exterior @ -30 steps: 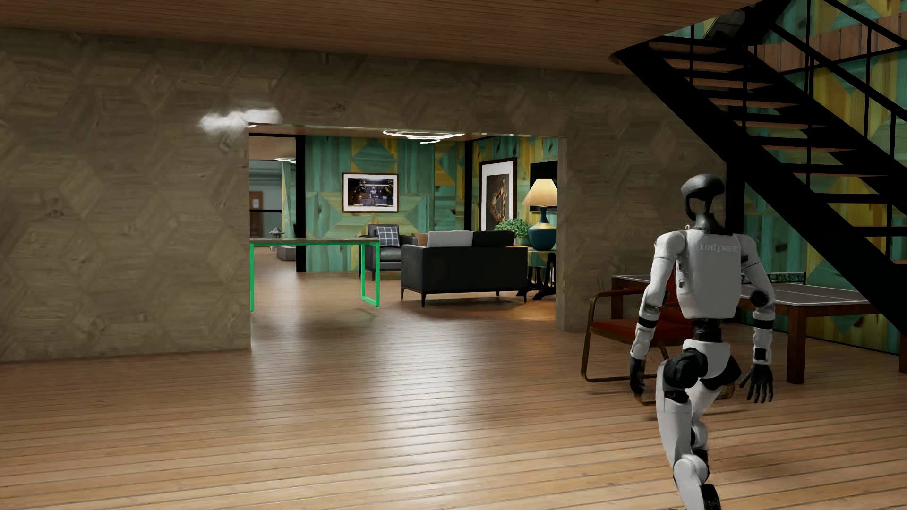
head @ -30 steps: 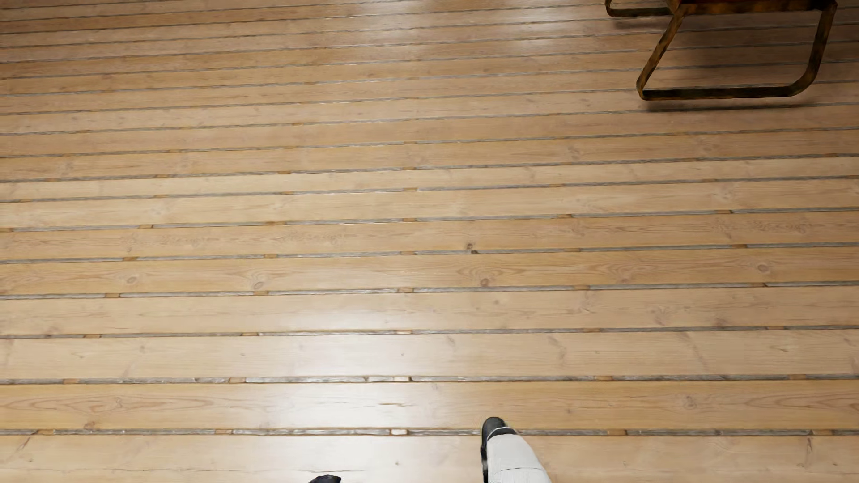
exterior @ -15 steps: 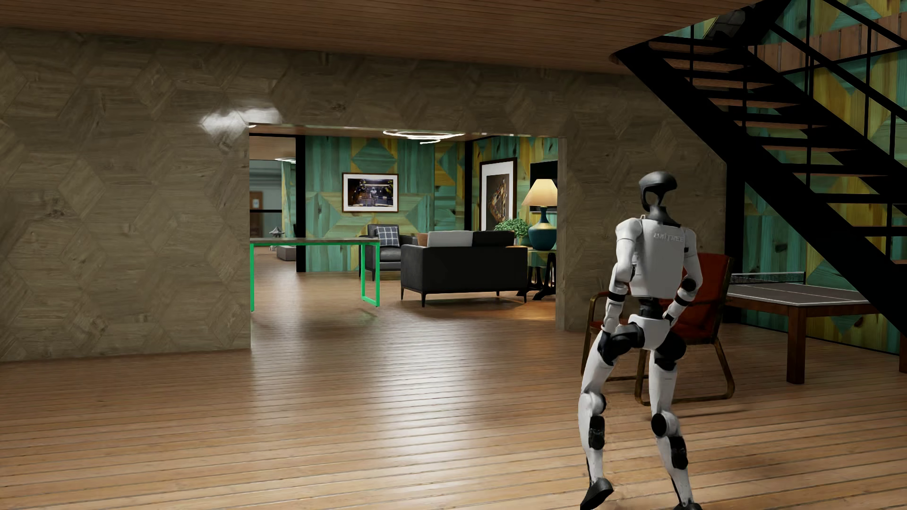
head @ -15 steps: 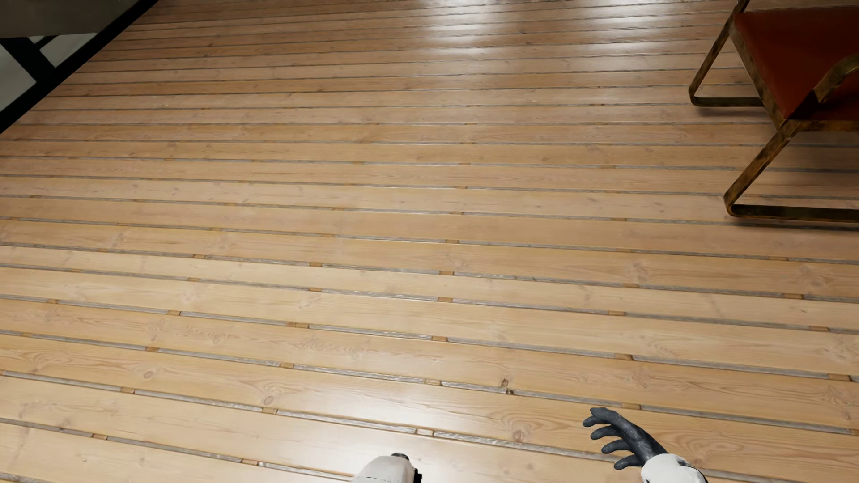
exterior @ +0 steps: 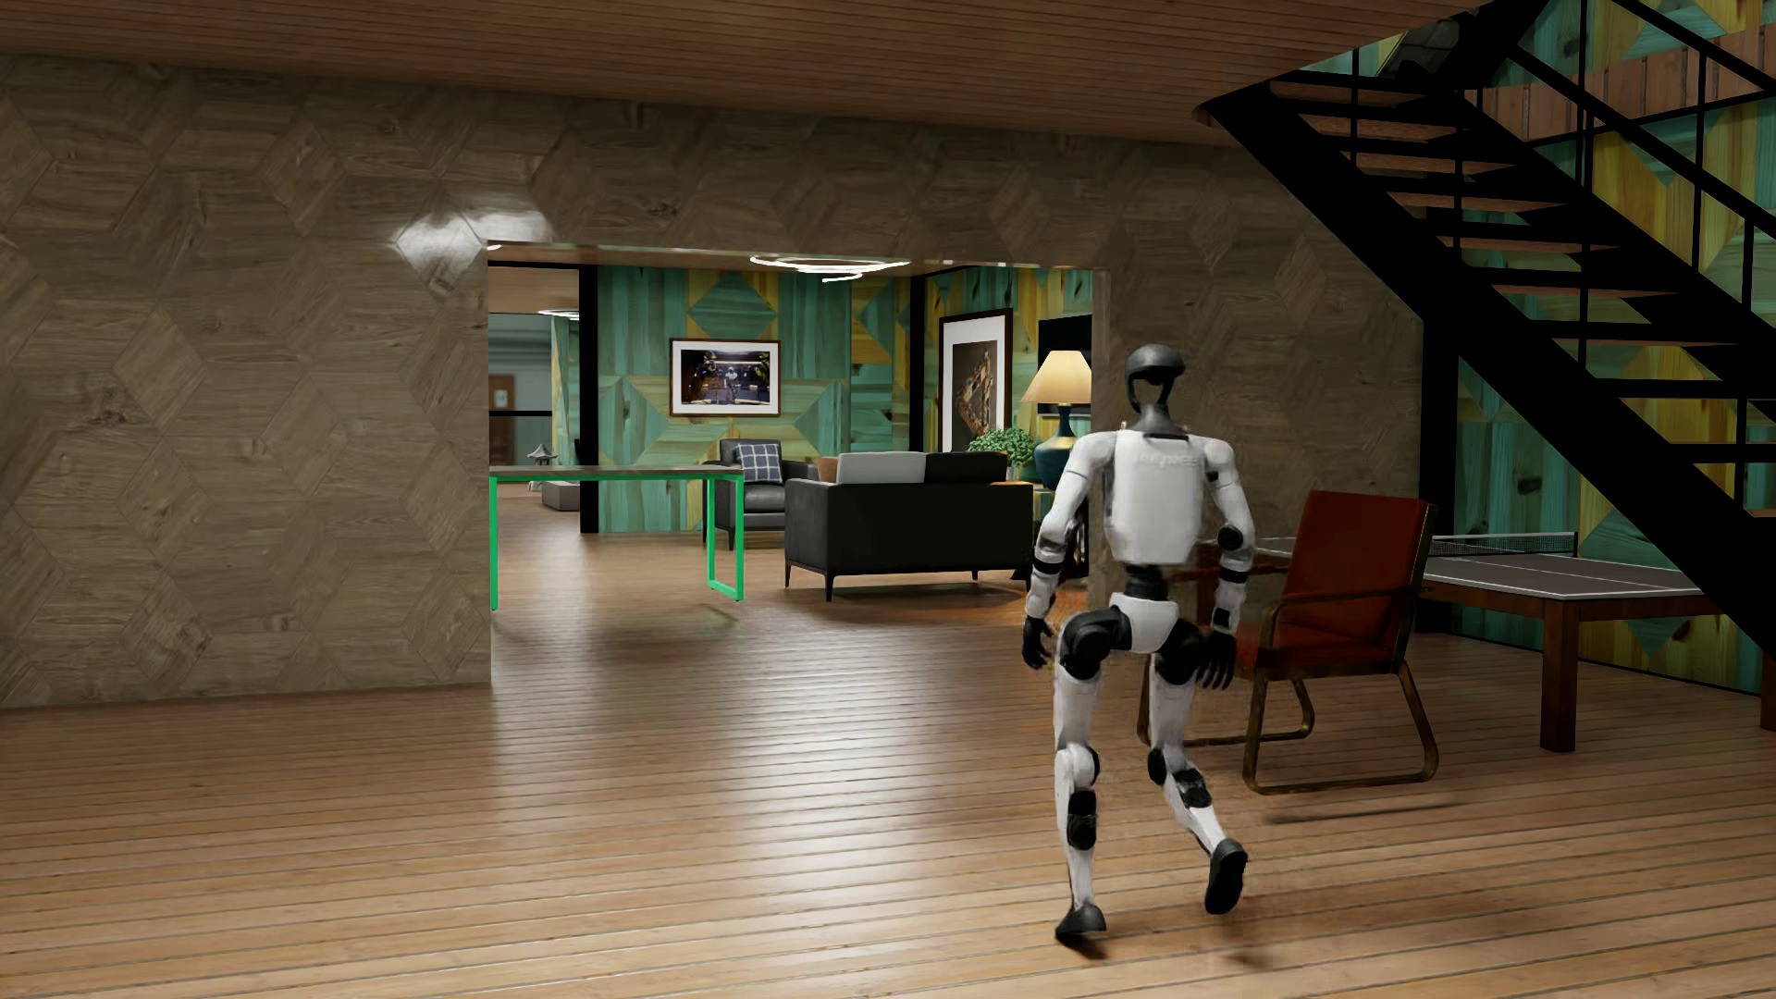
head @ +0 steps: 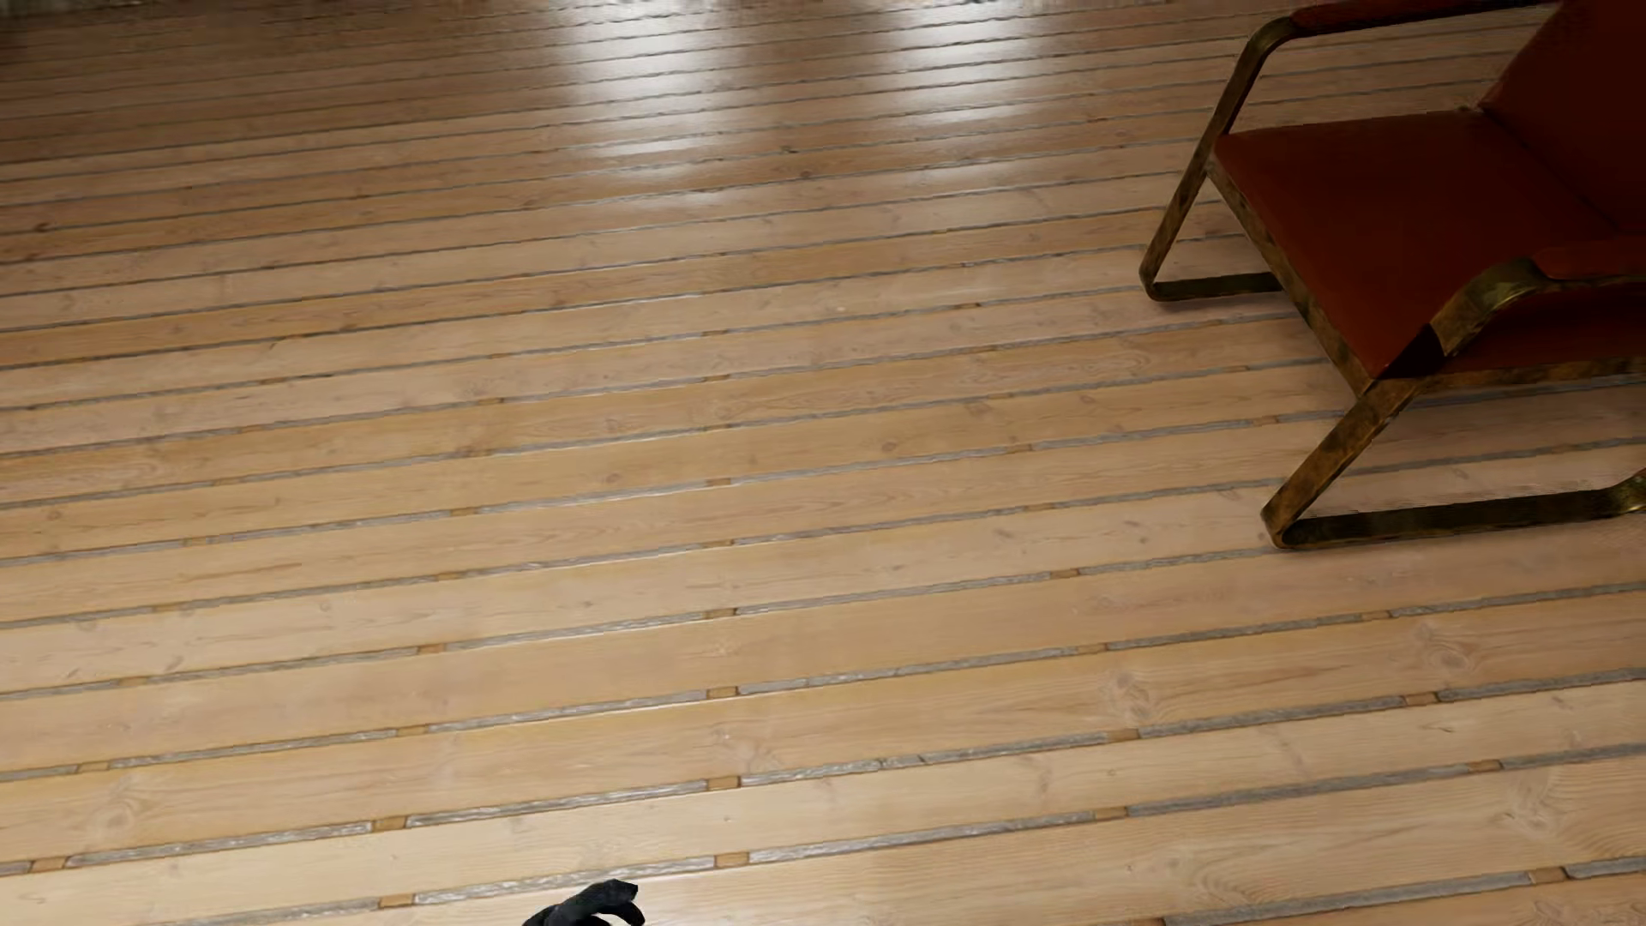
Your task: Head to the desk
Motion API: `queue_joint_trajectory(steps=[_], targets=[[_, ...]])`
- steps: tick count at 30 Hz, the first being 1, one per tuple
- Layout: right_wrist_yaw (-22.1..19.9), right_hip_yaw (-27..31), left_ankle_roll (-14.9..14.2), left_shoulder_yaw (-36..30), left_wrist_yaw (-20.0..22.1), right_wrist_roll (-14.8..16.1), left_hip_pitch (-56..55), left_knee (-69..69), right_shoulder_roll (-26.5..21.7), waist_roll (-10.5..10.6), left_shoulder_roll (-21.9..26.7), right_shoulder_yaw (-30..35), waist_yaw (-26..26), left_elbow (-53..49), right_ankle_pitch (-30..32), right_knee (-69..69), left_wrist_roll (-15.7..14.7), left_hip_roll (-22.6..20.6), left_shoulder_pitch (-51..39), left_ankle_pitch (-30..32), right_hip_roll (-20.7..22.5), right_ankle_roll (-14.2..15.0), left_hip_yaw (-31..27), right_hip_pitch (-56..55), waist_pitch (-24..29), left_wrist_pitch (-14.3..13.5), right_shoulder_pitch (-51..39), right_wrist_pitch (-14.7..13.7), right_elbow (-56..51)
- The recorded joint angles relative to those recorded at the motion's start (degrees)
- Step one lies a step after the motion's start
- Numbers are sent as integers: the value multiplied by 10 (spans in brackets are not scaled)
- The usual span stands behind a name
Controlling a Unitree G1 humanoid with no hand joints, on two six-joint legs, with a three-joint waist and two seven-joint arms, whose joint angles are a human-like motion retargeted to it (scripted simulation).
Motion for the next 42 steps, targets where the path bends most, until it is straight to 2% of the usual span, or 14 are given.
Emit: queue_joint_trajectory(steps=[4,9,10,12,16,20,24,27,28,29,31,34,38,42], targets=[[0,0,0,54,0,0,148,-34,-11,18,27,-27,-92,-47,51,-192,0,17,-54,-160,16,0,0,-104,0,0,64,0,9],[0,0,0,81,0,0,228,-37,-5,18,28,16,-110,-89,156,-772,0,26,-98,-228,12,0,0,-103,-24,0,69,0,27],[0,0,0,77,0,0,239,-39,-1,19,18,26,-110,-86,124,-582,0,32,-95,-209,12,0,0,-125,-22,0,60,0,37],[0,0,0,56,0,0,256,-20,7,24,-1,32,-118,-73,109,-503,0,57,-59,-128,19,0,0,-150,-27,0,42,0,43],[0,0,0,-56,0,0,108,325,1,49,-18,-7,-73,-16,59,-439,0,100,42,176,67,0,0,-45,-8,0,12,0,-21],[0,0,0,-82,0,0,-77,495,-31,37,-10,-66,59,-31,34,-507,0,74,118,93,82,0,0,113,6,0,-49,0,-72],[0,0,0,-73,0,0,-148,157,-53,33,-9,-112,127,-39,-21,-534,0,59,175,183,83,0,0,234,10,0,-123,0,-98],[0,0,0,-86,0,0,-109,-142,-48,36,-24,-150,128,-3,-61,-548,0,48,172,-25,94,0,0,306,-12,0,-139,0,-134],[0,0,0,-91,0,0,-96,-208,-45,38,-27,-155,135,-3,-64,-543,0,50,172,-16,90,0,0,322,-13,0,-132,0,-153],[0,0,0,-88,0,0,-121,-90,-42,33,-26,-159,134,-14,-57,-526,0,41,169,-46,83,0,0,317,-19,0,-123,0,-172],[0,0,0,-84,0,0,-147,-34,-31,19,-21,-148,135,-32,18,-477,0,16,155,102,55,0,0,316,-21,0,-85,0,-182],[0,0,0,-54,0,0,-104,25,-5,2,-9,-81,109,-32,195,-214,0,-11,103,105,18,0,0,182,-22,0,-27,0,-93],[0,0,0,21,0,0,46,-17,5,12,17,-7,2,-31,2,8,0,-13,27,-49,9,0,0,-14,-20,0,16,0,6],[0,0,0,82,0,0,172,-44,-13,34,63,-32,-94,-89,65,-230,0,17,-22,-177,25,0,0,-128,-23,0,89,0,-8]])
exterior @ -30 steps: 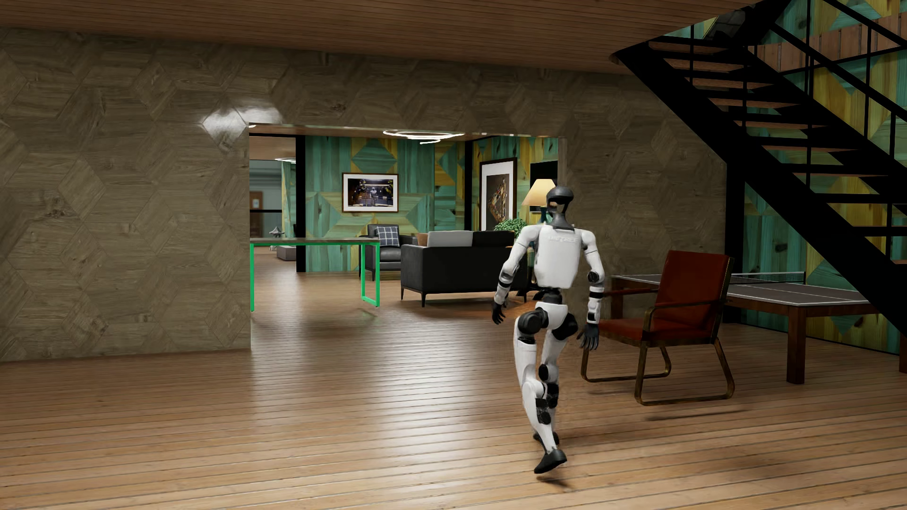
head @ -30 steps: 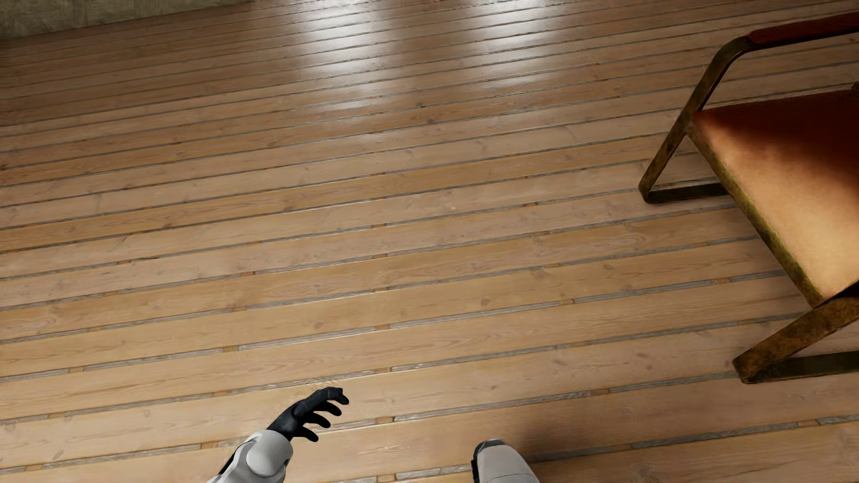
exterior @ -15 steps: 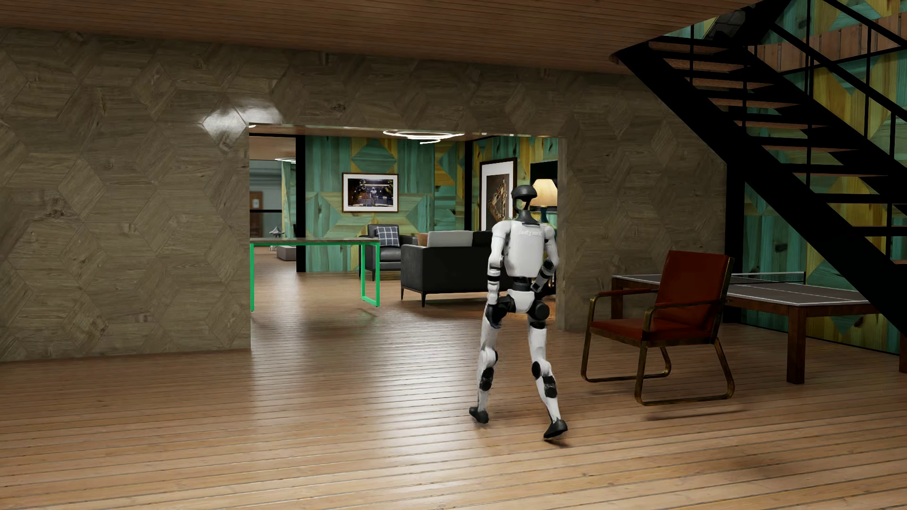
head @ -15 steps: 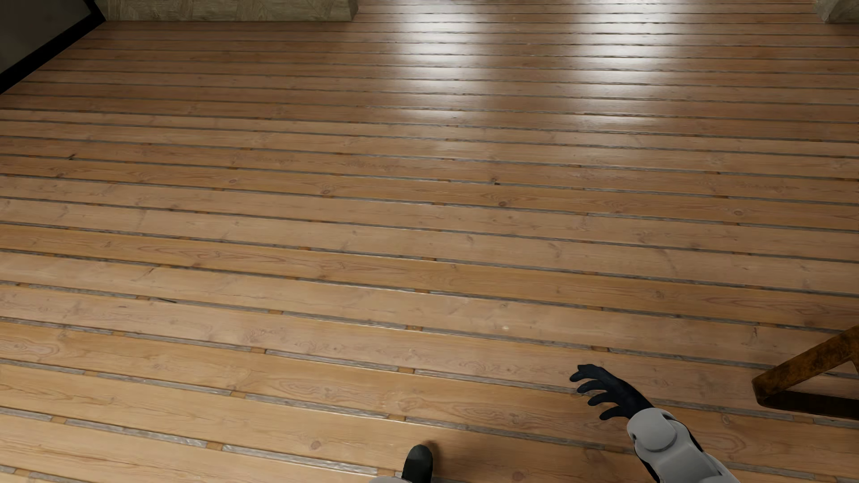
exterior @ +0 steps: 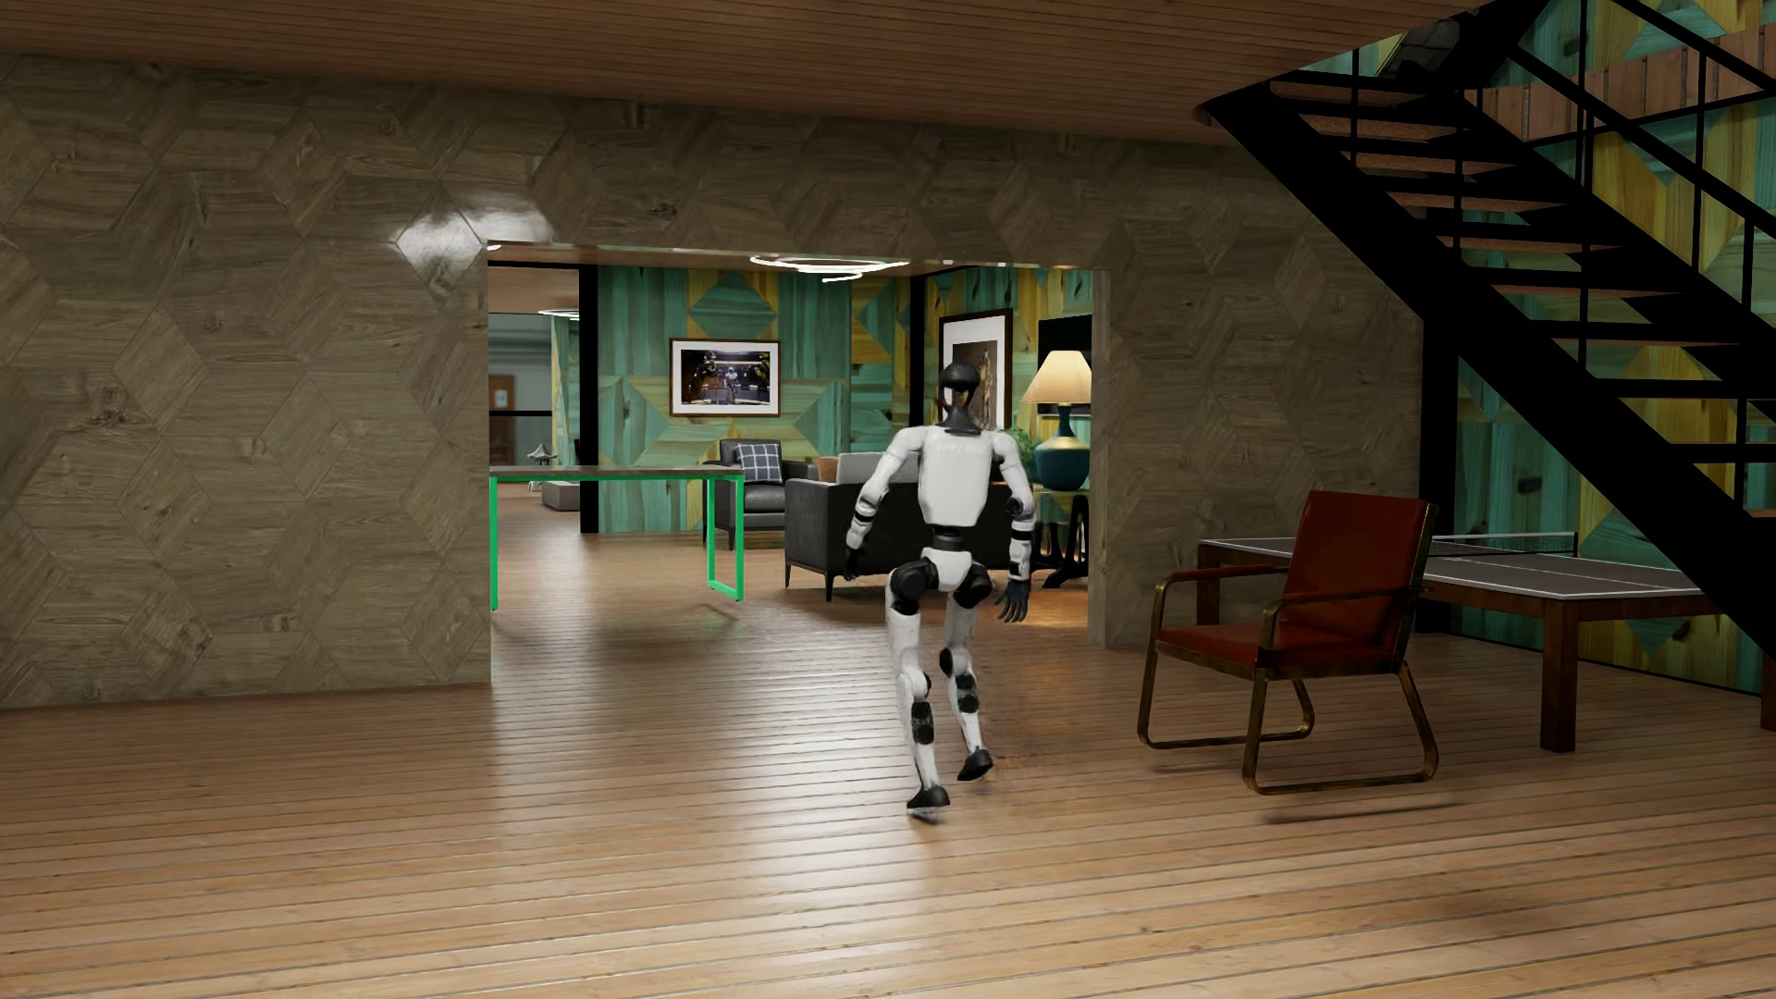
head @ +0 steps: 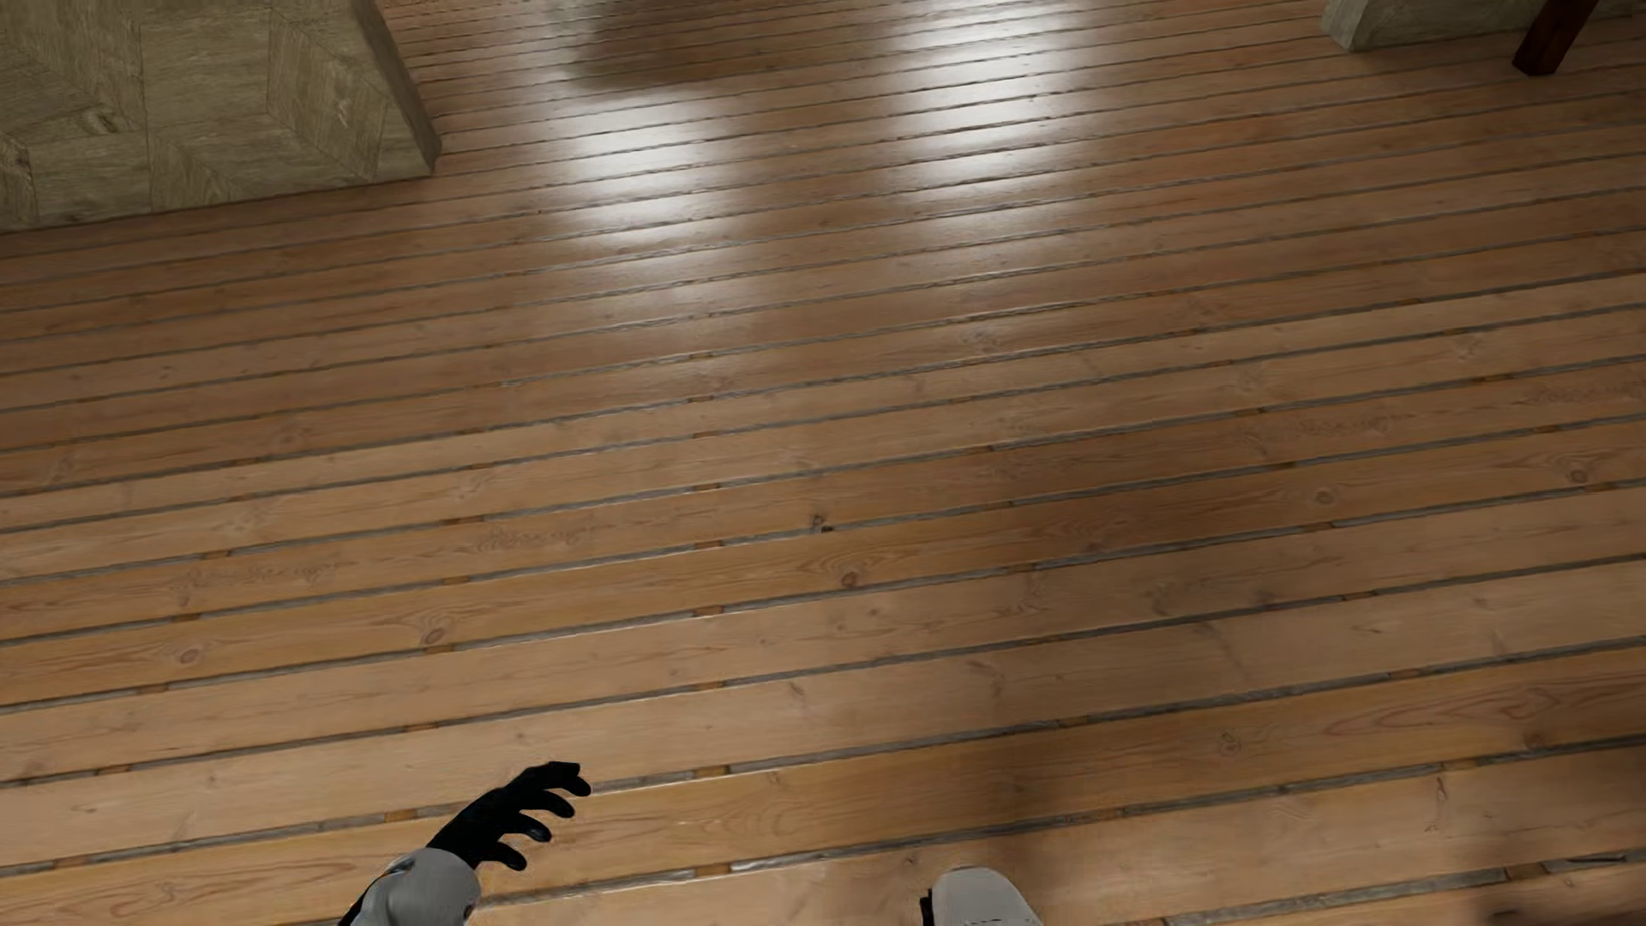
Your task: Head to the desk
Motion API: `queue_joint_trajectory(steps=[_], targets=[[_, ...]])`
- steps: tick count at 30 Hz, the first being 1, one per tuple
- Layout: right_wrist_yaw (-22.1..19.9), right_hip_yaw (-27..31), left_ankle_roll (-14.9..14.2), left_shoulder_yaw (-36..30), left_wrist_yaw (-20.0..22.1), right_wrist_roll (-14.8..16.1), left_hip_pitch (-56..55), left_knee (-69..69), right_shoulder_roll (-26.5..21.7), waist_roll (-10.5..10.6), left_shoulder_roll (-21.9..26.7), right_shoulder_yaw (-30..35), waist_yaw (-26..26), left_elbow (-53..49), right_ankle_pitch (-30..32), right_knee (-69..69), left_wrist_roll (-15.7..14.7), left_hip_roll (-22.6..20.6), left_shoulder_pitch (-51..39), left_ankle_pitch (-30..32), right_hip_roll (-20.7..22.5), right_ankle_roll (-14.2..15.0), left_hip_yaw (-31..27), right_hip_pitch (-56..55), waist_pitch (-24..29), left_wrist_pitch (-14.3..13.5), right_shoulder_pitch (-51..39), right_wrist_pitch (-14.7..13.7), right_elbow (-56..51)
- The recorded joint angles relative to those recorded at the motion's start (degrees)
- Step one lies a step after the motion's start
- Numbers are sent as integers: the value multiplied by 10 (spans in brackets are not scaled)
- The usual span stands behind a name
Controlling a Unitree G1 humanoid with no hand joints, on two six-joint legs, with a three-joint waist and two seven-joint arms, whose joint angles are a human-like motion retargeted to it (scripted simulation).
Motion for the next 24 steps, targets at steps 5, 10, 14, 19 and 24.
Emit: queue_joint_trajectory(steps=[5,10,14,19,24], targets=[[0,0,0,46,0,0,73,4,1,1,6,36,-9,-35,106,-535,0,18,-30,-13,11,0,0,10,-19,0,16,0,29],[0,0,0,-17,0,0,-27,307,13,16,-54,29,11,50,-11,-173,0,66,68,302,49,0,0,14,-15,0,-19,0,28],[0,0,0,-105,0,0,-228,553,-6,-1,-78,-47,119,60,-61,-232,0,47,145,304,65,0,0,183,5,0,-67,0,-72],[0,0,0,-137,0,0,-322,139,-36,-13,-85,-123,216,31,-107,-278,0,45,244,375,47,0,0,346,11,0,-143,0,-163],[0,0,0,-168,0,0,-315,4,-27,-7,-92,-147,226,67,-116,-268,0,45,222,129,36,0,0,443,-2,0,-170,0,-170]])
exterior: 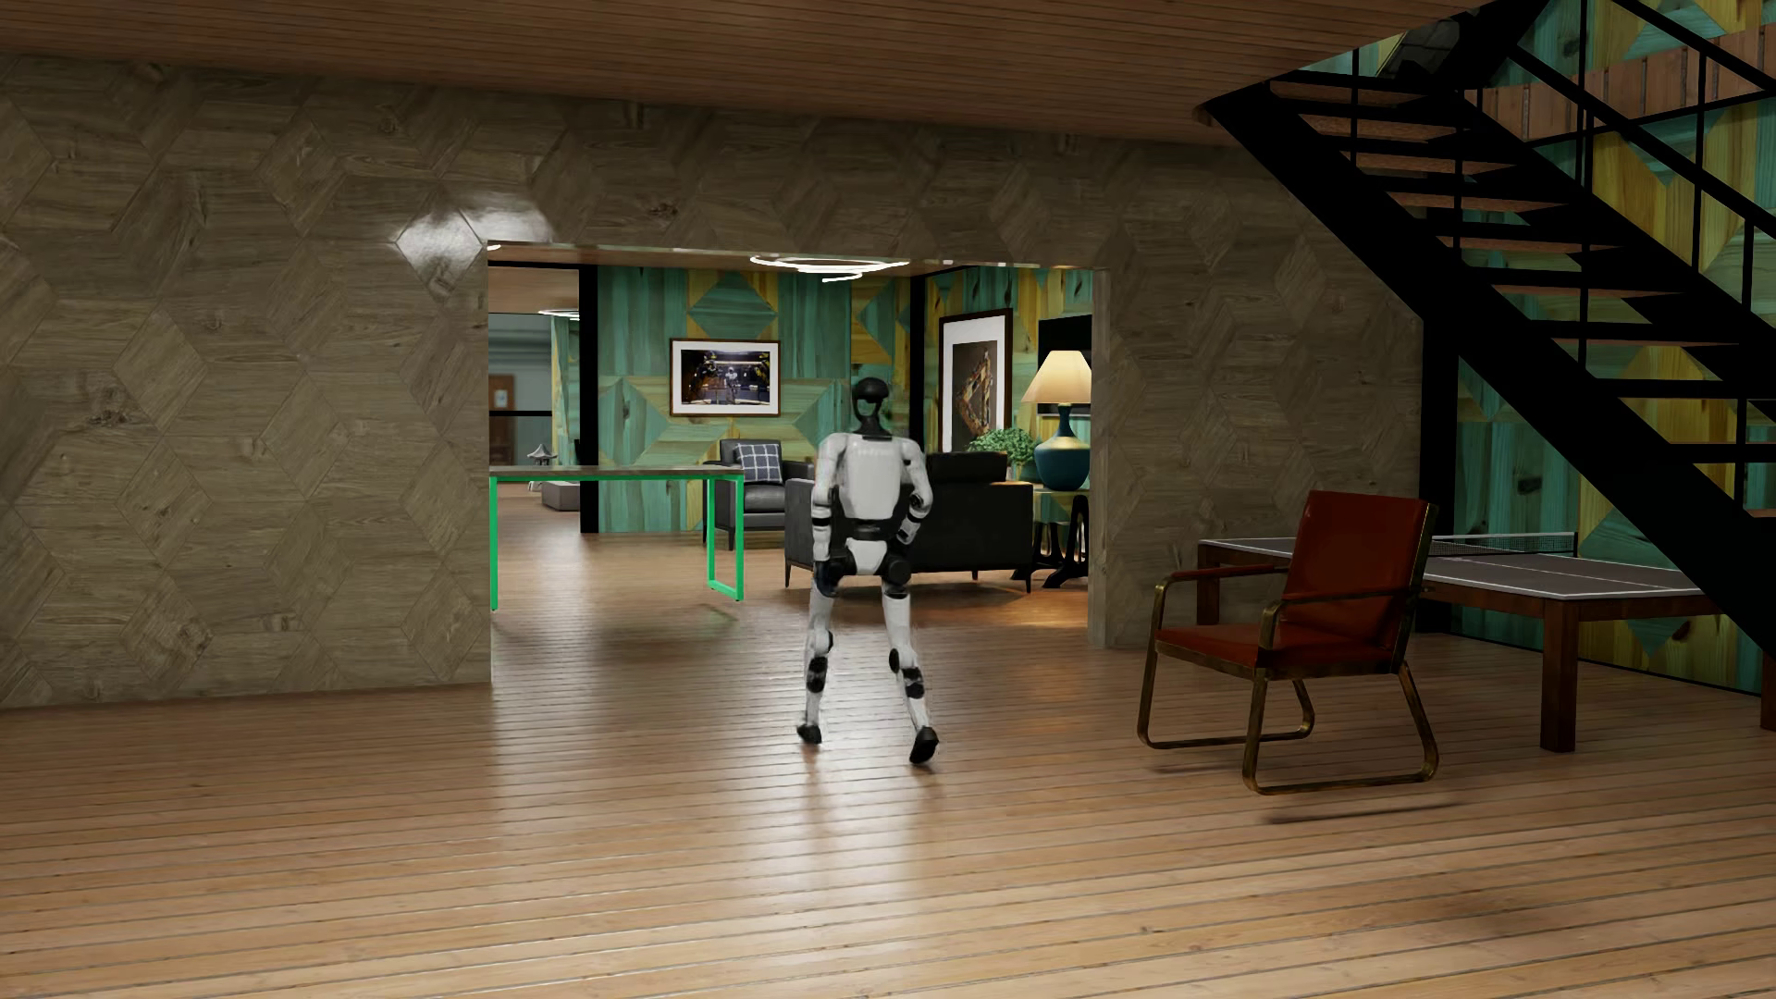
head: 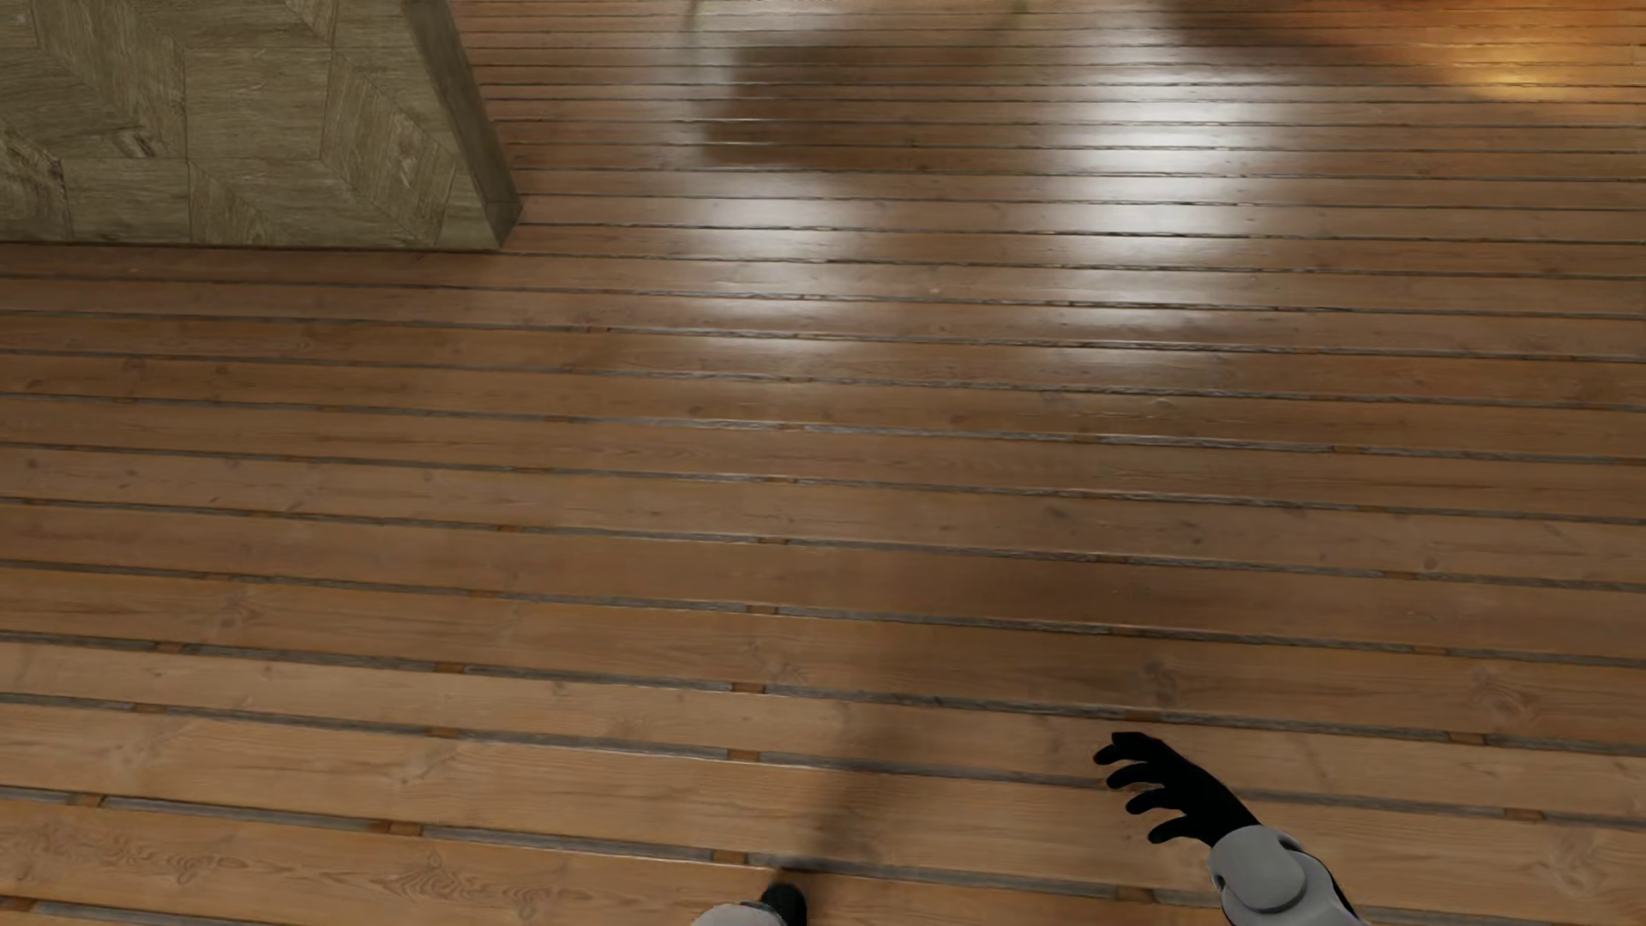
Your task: Head to the desk
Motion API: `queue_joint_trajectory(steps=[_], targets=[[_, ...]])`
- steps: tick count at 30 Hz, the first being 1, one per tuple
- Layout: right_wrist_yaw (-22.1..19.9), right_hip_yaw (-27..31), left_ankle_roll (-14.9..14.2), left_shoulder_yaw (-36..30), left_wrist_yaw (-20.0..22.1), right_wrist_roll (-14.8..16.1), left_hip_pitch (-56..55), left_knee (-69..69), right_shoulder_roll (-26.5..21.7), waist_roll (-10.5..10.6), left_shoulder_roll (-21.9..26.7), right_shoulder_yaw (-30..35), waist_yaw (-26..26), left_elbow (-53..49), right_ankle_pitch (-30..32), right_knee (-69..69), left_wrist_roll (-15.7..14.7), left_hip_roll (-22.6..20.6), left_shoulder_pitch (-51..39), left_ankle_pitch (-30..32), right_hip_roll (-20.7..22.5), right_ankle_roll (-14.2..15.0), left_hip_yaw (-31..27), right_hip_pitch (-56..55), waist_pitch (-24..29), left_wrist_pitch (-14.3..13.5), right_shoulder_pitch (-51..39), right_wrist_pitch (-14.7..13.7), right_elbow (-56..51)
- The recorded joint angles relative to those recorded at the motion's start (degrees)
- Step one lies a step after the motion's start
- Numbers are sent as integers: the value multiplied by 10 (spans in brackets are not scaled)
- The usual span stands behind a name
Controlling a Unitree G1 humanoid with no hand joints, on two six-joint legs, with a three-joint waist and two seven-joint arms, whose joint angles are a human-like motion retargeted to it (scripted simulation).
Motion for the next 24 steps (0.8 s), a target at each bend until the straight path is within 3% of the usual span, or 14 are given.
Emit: queue_joint_trajectory(steps=[2,3,4,7,9,11,14,17,18,19,20,21,22,24], targets=[[0,0,0,12,0,0,-34,22,19,-24,5,13,-8,1,86,81,0,-28,-31,185,-28,0,0,-30,1,0,20,0,21],[0,0,0,20,0,0,-39,54,31,-33,3,36,-21,36,142,164,0,-36,-70,212,-42,0,0,-72,4,0,25,0,67],[0,0,0,26,0,0,-13,70,40,-41,9,71,-26,43,173,267,0,-50,-100,190,-59,0,0,-121,8,0,39,0,106],[0,0,0,104,0,0,88,62,55,-35,28,134,-88,14,41,499,0,-69,-167,100,-68,0,0,-254,14,0,71,0,168],[0,0,0,154,0,0,160,44,50,-23,47,119,-145,-23,39,535,0,-68,-195,30,-60,0,0,-330,9,0,117,0,168],[0,0,0,192,0,0,232,24,44,-20,76,109,-178,-87,59,452,0,-68,-212,-33,-58,0,0,-387,5,0,160,0,160],[0,0,0,217,0,0,313,13,30,-16,101,137,-185,-160,69,188,0,-64,-239,-112,-54,0,0,-423,1,0,189,0,170],[0,0,0,209,0,0,336,13,33,-15,95,161,-185,-164,109,-18,0,-56,-250,-138,-62,0,0,-427,-20,0,184,0,199],[0,0,0,199,0,0,342,12,35,-15,87,167,-185,-152,149,-205,0,-50,-247,-136,-70,0,0,-423,-27,0,180,0,207],[0,0,0,188,0,0,351,12,37,-14,77,169,-188,-133,179,-260,0,-42,-239,-131,-74,0,0,-414,-29,0,175,0,210],[0,0,0,174,0,0,366,15,38,-18,67,169,-185,-111,154,-90,0,-36,-223,-126,-79,0,0,-428,-30,0,170,0,206],[0,0,0,158,0,0,370,26,41,-23,57,164,-190,-82,137,-69,0,-26,-205,-113,-80,0,0,-437,-36,0,165,0,201],[0,0,0,143,0,0,374,44,45,-17,41,156,-188,-43,168,-21,0,-8,-185,-83,-84,0,0,-447,-37,0,160,0,194],[0,0,0,129,0,0,342,148,45,0,-1,151,-162,76,167,63,0,19,-137,17,-67,0,0,-455,-29,0,126,0,202]])
